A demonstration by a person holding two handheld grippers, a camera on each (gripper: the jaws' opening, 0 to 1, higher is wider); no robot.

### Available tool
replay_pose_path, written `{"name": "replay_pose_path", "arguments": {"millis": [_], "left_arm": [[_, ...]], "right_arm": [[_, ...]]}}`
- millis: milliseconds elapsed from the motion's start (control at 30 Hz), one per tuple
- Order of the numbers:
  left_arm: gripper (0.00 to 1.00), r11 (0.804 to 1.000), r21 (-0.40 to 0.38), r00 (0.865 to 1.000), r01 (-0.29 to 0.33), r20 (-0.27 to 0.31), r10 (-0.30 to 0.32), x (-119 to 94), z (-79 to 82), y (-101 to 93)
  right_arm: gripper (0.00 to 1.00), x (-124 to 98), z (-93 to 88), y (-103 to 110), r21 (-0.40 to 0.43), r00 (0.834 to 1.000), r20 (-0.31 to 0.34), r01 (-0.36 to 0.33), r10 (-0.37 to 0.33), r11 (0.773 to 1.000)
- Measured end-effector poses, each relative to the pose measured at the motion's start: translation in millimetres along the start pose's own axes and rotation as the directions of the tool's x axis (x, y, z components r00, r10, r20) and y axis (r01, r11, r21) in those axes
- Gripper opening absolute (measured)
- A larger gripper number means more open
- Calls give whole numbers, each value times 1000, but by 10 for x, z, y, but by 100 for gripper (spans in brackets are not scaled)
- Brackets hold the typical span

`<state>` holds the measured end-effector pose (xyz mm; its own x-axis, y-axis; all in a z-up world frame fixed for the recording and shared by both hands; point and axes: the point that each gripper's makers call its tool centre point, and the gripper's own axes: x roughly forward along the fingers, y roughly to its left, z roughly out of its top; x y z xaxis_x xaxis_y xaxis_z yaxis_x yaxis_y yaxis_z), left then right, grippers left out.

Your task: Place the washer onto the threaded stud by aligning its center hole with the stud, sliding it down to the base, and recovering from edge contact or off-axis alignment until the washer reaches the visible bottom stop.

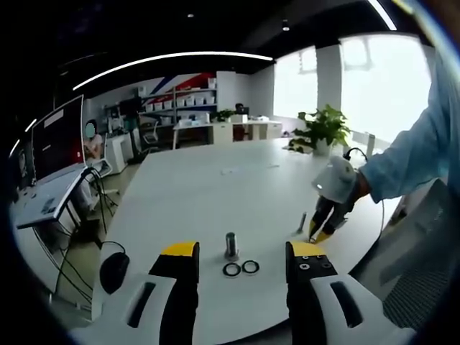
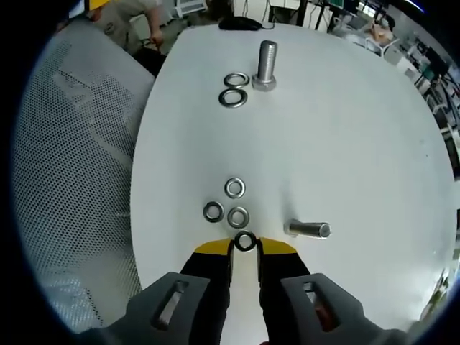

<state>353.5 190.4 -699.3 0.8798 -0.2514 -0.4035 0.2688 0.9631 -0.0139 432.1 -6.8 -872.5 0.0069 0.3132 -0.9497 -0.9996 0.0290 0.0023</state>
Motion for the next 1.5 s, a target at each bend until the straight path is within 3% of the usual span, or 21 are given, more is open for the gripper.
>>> {"name": "replay_pose_path", "arguments": {"millis": [500,1167,1500], "left_arm": [[46,1000,1,1000,1,4,-1,-1,5,-1],[46,1000,8,1000,9,5,-9,-4,9,-20],[46,1000,8,1000,10,4,-10,-5,7,-21]], "right_arm": [[15,-210,51,-29,16,1000,29,10,-11,1000],[15,-532,-2,-318,54,995,49,86,-89,995],[15,-720,162,-456,71,987,98,122,-129,990]]}}
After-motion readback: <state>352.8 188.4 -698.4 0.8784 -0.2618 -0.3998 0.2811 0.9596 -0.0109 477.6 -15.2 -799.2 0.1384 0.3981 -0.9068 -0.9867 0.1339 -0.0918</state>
